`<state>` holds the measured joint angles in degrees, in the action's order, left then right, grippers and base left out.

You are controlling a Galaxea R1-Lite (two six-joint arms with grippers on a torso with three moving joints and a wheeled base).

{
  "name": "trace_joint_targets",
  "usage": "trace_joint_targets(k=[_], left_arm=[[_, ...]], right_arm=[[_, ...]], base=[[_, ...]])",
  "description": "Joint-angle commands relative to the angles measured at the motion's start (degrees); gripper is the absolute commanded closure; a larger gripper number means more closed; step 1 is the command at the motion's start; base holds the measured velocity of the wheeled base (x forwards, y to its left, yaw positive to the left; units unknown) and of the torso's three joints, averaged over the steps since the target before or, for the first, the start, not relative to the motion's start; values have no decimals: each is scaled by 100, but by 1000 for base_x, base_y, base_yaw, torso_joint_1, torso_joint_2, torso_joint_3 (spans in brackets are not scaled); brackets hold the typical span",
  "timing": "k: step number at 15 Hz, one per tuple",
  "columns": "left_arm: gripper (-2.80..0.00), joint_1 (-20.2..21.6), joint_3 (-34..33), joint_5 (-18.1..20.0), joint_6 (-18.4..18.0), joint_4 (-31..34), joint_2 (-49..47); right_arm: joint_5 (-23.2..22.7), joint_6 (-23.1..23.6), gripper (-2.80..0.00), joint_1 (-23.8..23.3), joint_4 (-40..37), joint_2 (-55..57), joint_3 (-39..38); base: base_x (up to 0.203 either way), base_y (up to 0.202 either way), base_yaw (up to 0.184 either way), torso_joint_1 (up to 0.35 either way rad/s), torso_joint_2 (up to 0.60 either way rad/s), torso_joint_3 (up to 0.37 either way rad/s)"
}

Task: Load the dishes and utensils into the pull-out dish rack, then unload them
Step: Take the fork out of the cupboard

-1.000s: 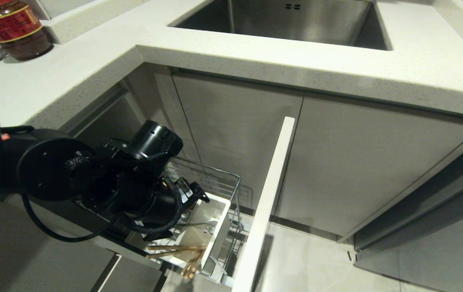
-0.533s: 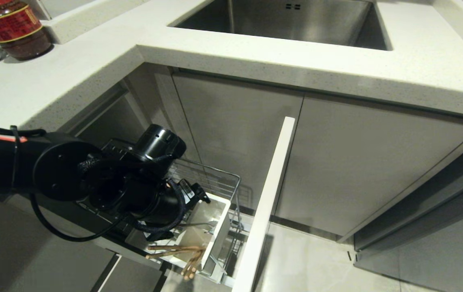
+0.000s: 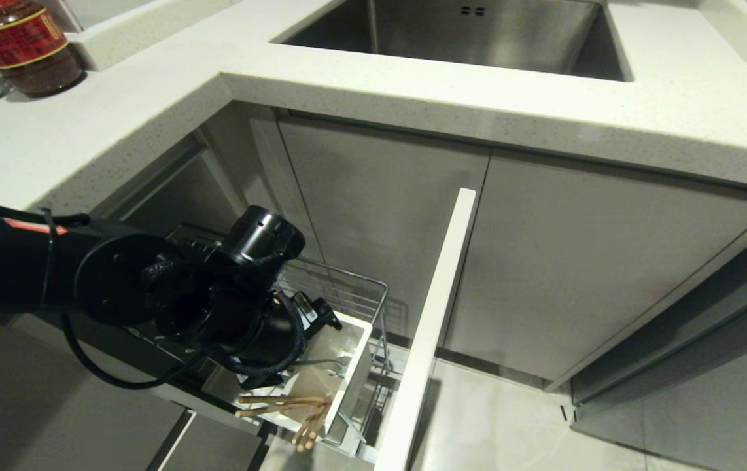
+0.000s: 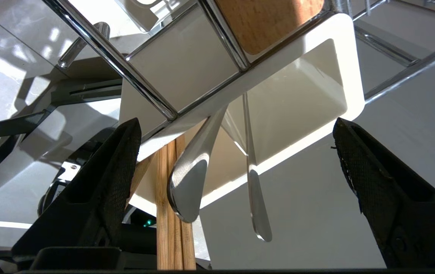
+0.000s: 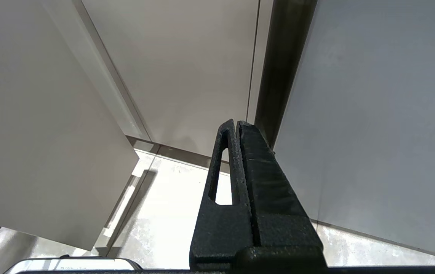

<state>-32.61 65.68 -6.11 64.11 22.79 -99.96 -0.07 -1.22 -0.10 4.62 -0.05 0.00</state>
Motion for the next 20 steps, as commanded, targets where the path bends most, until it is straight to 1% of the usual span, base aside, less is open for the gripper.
trace_joint_targets(k=[1, 8, 10, 13, 16, 19, 20], left_arm=[[0, -17, -20, -11, 40, 15, -6], [0, -25, -20, -13, 23, 6, 3], [0, -26, -38, -13, -65, 6, 12], [0, -75, -29, -13, -71, 15, 53], [0, -161, -13, -48, -90, 51, 363], [0, -258, -16, -71, -326, 75, 894], [0, -294, 2, -79, -355, 137, 1057]], right_arm=[[-1, -1, 0, 1, 4, -4, -149], [-1, -1, 0, 1, 4, -4, -149], [-1, -1, 0, 1, 4, -4, -149], [-1, -1, 0, 1, 4, -4, -149], [-1, -1, 0, 1, 4, -4, -149], [-1, -1, 0, 1, 4, -4, -149], [-1, -1, 0, 1, 4, -4, -149]], base=[[0, 0, 0, 0, 0, 0], [0, 0, 0, 0, 0, 0], [0, 0, 0, 0, 0, 0], [0, 0, 0, 0, 0, 0], [0, 0, 0, 0, 0, 0], [0, 0, 0, 0, 0, 0], [0, 0, 0, 0, 0, 0]])
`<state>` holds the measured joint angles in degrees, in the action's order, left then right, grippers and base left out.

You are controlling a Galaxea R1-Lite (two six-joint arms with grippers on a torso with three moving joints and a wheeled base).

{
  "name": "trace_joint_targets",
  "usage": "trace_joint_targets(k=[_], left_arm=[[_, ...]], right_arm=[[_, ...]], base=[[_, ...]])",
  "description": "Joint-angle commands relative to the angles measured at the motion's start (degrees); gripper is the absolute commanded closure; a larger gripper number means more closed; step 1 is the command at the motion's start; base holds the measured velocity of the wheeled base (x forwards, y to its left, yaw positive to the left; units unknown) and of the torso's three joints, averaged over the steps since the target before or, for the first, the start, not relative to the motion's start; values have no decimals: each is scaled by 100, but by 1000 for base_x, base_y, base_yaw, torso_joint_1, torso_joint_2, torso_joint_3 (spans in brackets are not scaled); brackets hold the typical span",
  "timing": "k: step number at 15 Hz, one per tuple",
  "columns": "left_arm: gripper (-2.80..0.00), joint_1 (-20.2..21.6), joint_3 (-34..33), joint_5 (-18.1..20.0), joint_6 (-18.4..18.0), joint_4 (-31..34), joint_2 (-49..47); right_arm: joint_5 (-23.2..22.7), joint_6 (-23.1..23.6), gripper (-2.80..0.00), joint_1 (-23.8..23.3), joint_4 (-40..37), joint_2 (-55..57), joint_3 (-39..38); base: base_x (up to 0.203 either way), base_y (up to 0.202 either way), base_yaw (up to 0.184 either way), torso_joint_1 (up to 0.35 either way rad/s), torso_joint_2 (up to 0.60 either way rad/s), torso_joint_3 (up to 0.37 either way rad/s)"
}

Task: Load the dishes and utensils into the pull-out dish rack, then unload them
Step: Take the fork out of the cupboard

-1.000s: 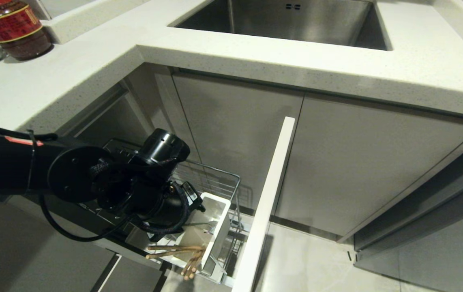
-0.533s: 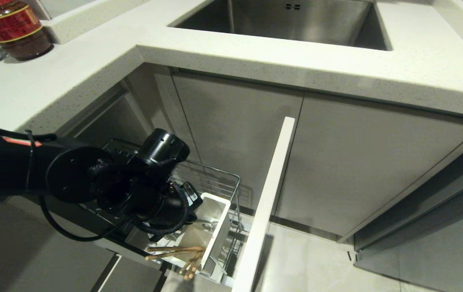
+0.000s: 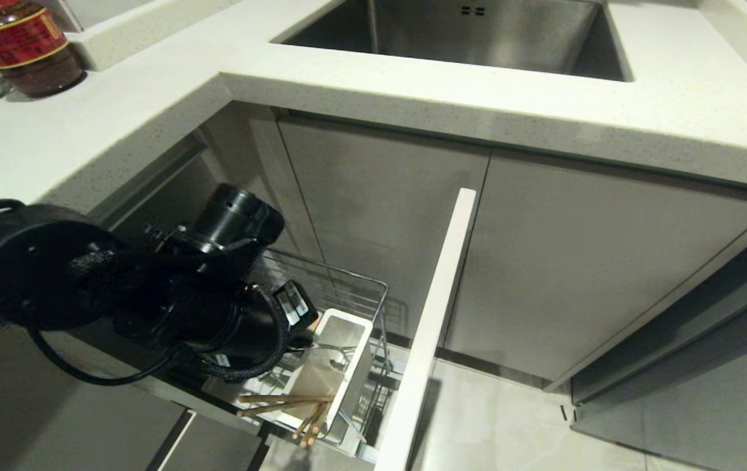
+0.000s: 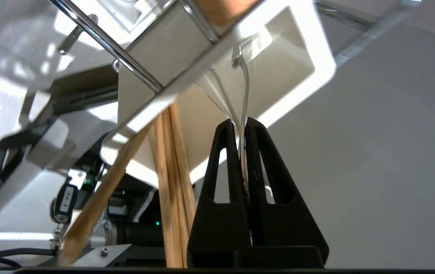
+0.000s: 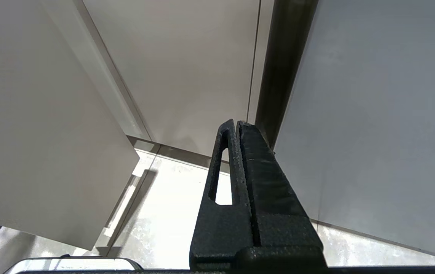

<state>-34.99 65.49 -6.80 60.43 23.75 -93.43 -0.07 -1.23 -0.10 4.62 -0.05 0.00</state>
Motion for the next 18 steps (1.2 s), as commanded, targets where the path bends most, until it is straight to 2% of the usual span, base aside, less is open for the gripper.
trace_joint_targets(k=[1, 3, 4, 8, 14, 18], left_arm=[[0, -105, 88, -13, -6, 225, 534], [0, -231, 198, -31, -34, 642, 662], [0, -314, 328, -88, -145, 1053, 710], [0, -769, 749, -571, -418, 2243, 912], [0, -955, 980, -845, -445, 2379, 1442], [0, -1302, 1477, -1021, -481, 2643, 2194]], right_arm=[[-1, 0, 0, 1, 4, -4, -149], [-1, 0, 0, 1, 4, -4, -149], [-1, 0, 0, 1, 4, -4, -149], [-1, 0, 0, 1, 4, -4, -149], [-1, 0, 0, 1, 4, -4, -149], [-1, 0, 0, 1, 4, -4, -149]], base=[[0, 0, 0, 0, 0, 0], [0, 0, 0, 0, 0, 0], [0, 0, 0, 0, 0, 0], [0, 0, 0, 0, 0, 0], [0, 0, 0, 0, 0, 0], [0, 0, 0, 0, 0, 0]])
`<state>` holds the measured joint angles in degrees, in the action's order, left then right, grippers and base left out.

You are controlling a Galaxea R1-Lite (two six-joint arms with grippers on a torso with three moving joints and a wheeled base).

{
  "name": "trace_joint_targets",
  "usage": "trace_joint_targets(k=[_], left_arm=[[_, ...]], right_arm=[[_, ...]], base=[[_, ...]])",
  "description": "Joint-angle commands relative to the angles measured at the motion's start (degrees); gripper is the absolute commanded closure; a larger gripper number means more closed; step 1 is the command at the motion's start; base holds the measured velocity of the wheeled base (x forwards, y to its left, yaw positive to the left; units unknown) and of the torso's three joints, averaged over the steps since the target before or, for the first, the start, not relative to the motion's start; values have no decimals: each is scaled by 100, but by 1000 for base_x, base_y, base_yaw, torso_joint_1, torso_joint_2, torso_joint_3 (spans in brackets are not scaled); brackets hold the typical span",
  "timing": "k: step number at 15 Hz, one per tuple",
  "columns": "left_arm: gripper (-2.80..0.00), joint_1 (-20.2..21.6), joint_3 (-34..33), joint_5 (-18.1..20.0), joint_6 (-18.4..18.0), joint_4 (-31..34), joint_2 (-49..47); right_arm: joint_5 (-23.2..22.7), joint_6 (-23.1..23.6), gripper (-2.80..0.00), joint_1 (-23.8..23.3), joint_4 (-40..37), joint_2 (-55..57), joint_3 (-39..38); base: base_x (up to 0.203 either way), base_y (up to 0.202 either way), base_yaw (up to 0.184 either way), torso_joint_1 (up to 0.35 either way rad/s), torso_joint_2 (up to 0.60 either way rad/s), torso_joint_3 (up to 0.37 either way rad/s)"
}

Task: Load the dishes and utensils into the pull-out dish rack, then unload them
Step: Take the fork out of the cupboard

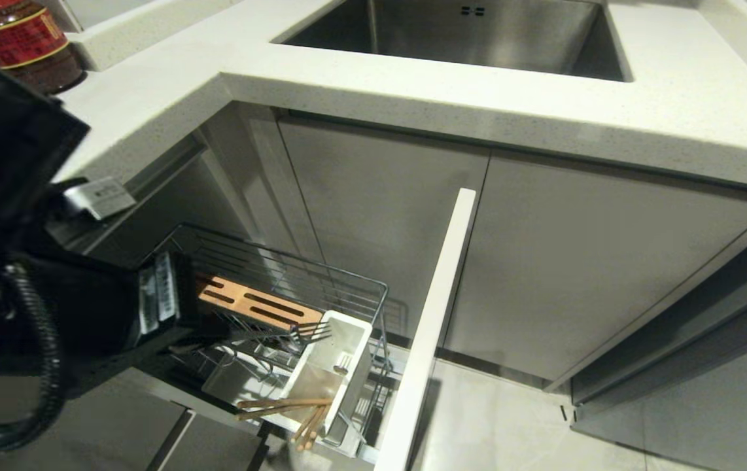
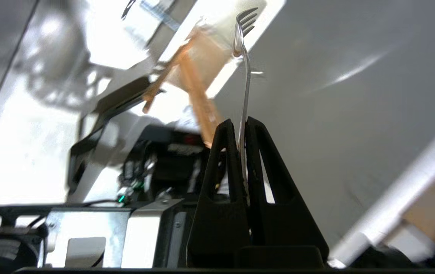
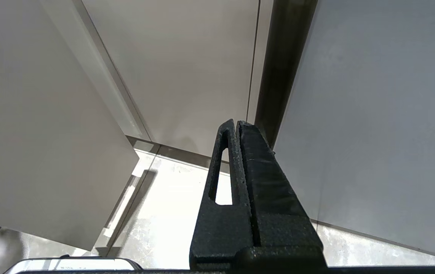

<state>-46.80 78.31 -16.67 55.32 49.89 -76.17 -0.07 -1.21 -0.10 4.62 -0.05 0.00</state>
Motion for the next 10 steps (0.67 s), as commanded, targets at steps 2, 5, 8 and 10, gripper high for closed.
trace_joint_targets(k=[2, 5, 8, 10], left_arm=[[0, -196, 525, -153, -94, 41, 865], [0, -142, 870, -676, -409, -25, 1285], [0, 475, 995, -898, -997, -852, 1806], [0, 1189, 1002, -905, -1411, -1476, 2040]], right_arm=[[-1, -2, 0, 1, 4, -4, -149], [-1, -2, 0, 1, 4, -4, -149], [-1, -2, 0, 1, 4, -4, -149], [-1, -2, 0, 1, 4, -4, -149]], base=[[0, 0, 0, 0, 0, 0], [0, 0, 0, 0, 0, 0], [0, 0, 0, 0, 0, 0], [0, 0, 0, 0, 0, 0]])
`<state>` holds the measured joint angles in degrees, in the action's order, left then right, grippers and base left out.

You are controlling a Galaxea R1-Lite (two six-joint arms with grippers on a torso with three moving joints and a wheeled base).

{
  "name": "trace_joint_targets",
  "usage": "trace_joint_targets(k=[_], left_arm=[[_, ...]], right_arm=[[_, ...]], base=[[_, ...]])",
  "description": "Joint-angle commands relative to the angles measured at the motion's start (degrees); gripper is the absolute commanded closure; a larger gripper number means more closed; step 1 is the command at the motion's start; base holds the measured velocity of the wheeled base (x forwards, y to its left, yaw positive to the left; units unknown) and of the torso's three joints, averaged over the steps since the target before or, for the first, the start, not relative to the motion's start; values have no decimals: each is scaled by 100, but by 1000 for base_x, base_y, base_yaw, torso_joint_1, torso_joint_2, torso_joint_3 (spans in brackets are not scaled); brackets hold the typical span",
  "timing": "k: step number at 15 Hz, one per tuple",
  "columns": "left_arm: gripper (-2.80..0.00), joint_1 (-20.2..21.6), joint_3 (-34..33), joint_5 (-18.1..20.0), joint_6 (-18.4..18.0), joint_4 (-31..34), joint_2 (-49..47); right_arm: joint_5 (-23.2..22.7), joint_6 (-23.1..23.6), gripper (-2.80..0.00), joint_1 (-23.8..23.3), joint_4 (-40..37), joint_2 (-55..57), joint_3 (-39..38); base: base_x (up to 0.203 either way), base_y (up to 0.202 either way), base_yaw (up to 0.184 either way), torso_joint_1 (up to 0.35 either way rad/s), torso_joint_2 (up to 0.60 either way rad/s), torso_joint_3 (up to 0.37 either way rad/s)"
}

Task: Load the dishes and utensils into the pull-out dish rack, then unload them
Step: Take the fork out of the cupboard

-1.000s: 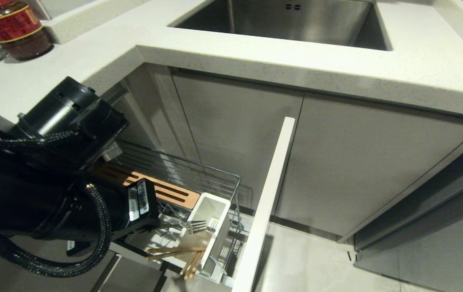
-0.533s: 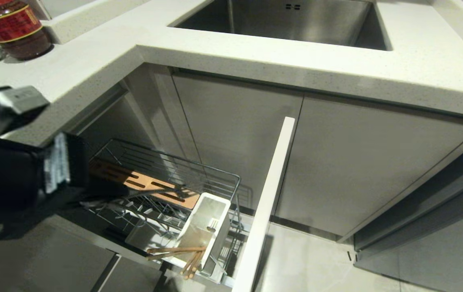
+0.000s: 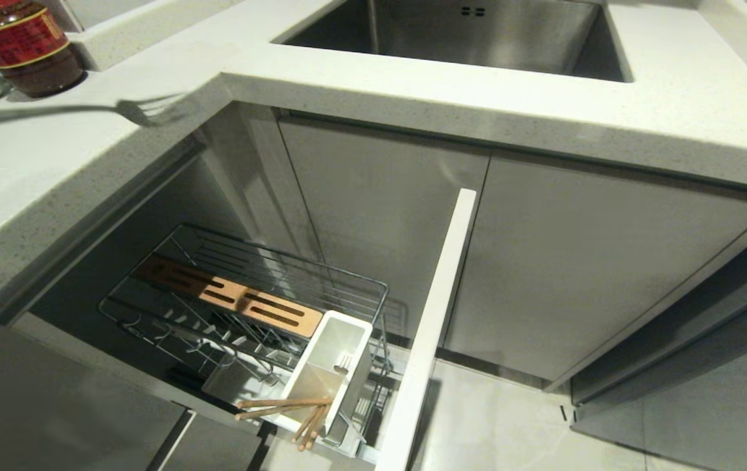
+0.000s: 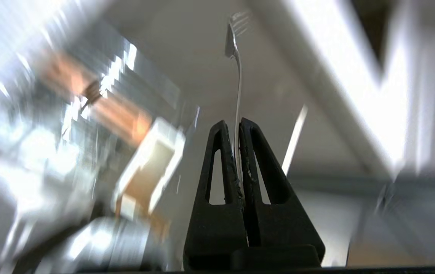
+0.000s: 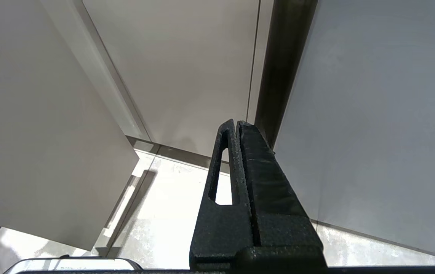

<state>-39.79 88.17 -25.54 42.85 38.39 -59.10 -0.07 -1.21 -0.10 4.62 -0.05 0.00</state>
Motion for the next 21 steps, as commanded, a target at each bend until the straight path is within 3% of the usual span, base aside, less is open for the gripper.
trace_joint_targets(k=[1, 4, 6, 9, 12, 16, 21], left_arm=[[0, 886, 26, -15, -350, -547, 427], [0, 2283, 136, -6, -757, -826, 611], [0, 3476, 45, 21, -905, -778, 831], [0, 5116, -314, 60, -1100, -692, 1350], [0, 6454, -1093, 85, -1366, -734, 1916], [0, 7572, -2037, 126, -1477, -1199, 2384], [0, 8132, -2999, 126, -1440, -1456, 2572]], right_arm=[[-1, -2, 0, 1, 4, -4, -149], [-1, -2, 0, 1, 4, -4, -149], [-1, -2, 0, 1, 4, -4, -149], [-1, -2, 0, 1, 4, -4, -149], [-1, -2, 0, 1, 4, -4, -149], [-1, -2, 0, 1, 4, -4, -149], [-1, -2, 0, 1, 4, -4, -149]], base=[[0, 0, 0, 0, 0, 0], [0, 0, 0, 0, 0, 0], [0, 0, 0, 0, 0, 0], [0, 0, 0, 0, 0, 0], [0, 0, 0, 0, 0, 0], [0, 0, 0, 0, 0, 0], [0, 0, 0, 0, 0, 0]])
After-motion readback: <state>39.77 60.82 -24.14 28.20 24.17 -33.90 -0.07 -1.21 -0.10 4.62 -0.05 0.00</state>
